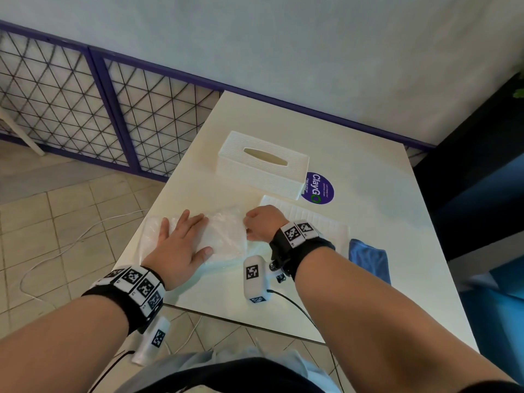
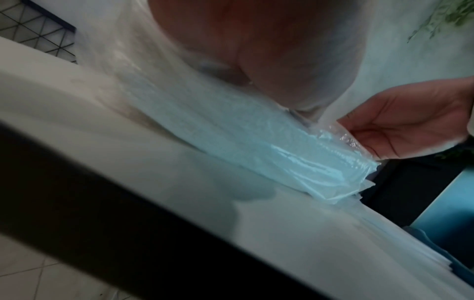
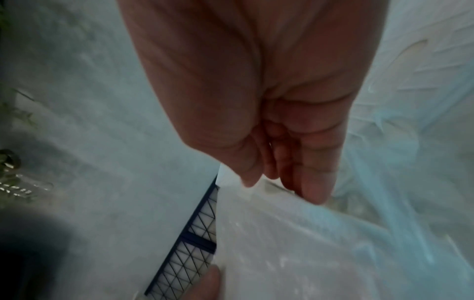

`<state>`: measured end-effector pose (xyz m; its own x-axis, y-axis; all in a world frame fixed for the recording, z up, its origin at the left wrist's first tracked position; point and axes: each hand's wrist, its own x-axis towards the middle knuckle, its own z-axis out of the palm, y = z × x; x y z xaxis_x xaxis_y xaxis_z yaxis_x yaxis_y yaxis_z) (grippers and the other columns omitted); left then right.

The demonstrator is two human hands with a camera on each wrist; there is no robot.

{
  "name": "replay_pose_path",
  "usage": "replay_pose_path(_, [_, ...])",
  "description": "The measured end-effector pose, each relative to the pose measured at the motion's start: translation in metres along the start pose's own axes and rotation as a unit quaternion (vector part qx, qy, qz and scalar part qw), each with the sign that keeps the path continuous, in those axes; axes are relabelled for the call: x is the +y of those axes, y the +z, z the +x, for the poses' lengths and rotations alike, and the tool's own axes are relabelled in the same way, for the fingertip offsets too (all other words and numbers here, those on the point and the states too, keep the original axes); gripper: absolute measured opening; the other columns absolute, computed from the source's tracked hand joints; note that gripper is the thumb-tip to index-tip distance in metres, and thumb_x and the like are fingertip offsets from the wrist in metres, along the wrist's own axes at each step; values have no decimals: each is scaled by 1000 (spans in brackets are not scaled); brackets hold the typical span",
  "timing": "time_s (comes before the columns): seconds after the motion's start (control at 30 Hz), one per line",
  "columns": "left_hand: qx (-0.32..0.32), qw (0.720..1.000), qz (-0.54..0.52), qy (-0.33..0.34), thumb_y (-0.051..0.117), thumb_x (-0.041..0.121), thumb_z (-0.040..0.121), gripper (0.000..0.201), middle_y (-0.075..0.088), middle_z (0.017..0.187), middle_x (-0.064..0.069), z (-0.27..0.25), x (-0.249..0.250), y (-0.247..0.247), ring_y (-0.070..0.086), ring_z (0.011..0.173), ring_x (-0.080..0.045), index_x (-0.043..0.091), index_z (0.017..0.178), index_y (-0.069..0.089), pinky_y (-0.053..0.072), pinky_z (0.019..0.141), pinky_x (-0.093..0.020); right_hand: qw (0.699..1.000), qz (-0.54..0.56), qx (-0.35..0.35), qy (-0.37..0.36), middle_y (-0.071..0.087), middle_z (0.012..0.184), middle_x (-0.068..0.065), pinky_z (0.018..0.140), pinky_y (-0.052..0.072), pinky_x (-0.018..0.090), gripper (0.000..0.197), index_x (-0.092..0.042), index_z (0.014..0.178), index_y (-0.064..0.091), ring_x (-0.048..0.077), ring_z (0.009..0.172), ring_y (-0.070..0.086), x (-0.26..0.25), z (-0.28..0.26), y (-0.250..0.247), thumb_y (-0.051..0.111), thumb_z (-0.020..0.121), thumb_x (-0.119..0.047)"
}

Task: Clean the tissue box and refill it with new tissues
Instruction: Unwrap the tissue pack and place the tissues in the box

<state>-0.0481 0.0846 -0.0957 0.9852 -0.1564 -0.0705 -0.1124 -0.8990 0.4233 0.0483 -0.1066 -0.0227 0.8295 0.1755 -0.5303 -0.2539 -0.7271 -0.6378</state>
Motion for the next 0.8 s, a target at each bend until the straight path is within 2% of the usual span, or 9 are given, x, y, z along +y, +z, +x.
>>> replay_pose_path(0.1, [20, 1000, -14, 10, 14, 66, 82, 86, 13, 159, 1, -3, -2, 3, -5, 148, -19, 14, 151, 14, -13, 115, -48, 998, -55, 2, -5, 66, 117, 21, 92, 54, 43, 35, 2, 116, 63, 35, 108, 65, -3, -2, 8, 57, 89, -19])
replay_pose_path(0.23, [32, 999, -18, 14, 16, 64, 84, 84, 16, 158, -1, -4, -3, 6, -2, 148, -20, 13, 150, 17, -11, 114, -49, 989, -143, 24, -6, 64, 114, 15, 93, 53, 41, 40, 2, 116, 62, 32, 103, 66, -9, -9, 13, 64, 84, -22])
replay_pose_path(0.33, [35, 999, -10, 16, 15, 64, 84, 84, 17, 158, -2, -4, -4, 7, -1, 148, -21, 13, 150, 18, -10, 114, -50, 998, -52, 39, -4, 59, 92, 3, 84, 58, 43, 39, -5, 114, 62, 30, 96, 67, -8, -14, 16, 71, 79, -18])
replay_pose_path(0.4, [35, 999, -4, 13, 14, 64, 83, 84, 17, 158, -1, -4, -3, 7, -1, 148, -20, 13, 150, 18, -10, 114, -49, 999, -3, 28, 16, 54, 84, -5, 82, 59, 40, 41, -13, 112, 59, 23, 88, 64, -7, -16, 18, 75, 76, -22])
replay_pose_path(0.5, [40, 999, -1, 10, 12, 65, 82, 84, 15, 159, 1, -4, -1, 6, -3, 148, -19, 15, 150, 17, -13, 113, -46, 997, 18, 1, 78, 63, 81, 4, 77, 59, 34, 35, -8, 93, 63, 23, 77, 62, -5, -18, 19, 78, 72, -31])
replay_pose_path(0.57, [40, 999, -6, 7, 12, 68, 81, 87, 14, 159, 2, -4, 0, 5, -4, 148, -18, 16, 151, 16, -14, 113, -45, 991, 76, -15, 108, 66, 79, 9, 80, 58, 37, 35, -6, 89, 66, 24, 73, 63, -1, -18, 19, 81, 70, -31])
replay_pose_path(0.67, [26, 999, 26, 1, 18, 85, 72, 104, 7, 161, 2, -6, -1, 4, -8, 148, -18, 19, 152, 6, -13, 116, -49, 992, 86, -17, 86, 64, 75, 7, 74, 57, 36, 27, -8, 83, 65, 23, 72, 62, -3, -18, 18, 77, 74, -30])
replay_pose_path(0.73, [20, 998, 65, -2, 33, 91, 63, 117, 2, 161, 1, -8, 1, 3, -10, 148, -20, 26, 150, -11, -14, 116, -52, 999, 37, -8, 35, 59, 77, 4, 78, 56, 37, 21, -12, 76, 58, 24, 80, 60, -11, -20, 15, 68, 82, -30])
replay_pose_path(0.8, [25, 996, 88, -2, 47, 82, 64, 117, -2, 161, 0, -10, 3, 3, -11, 147, -21, 37, 142, -29, -17, 114, -49, 999, 36, 27, 3, 58, 91, 2, 82, 55, 37, 17, -10, 91, 59, 26, 94, 60, -16, -20, 12, 62, 87, -26])
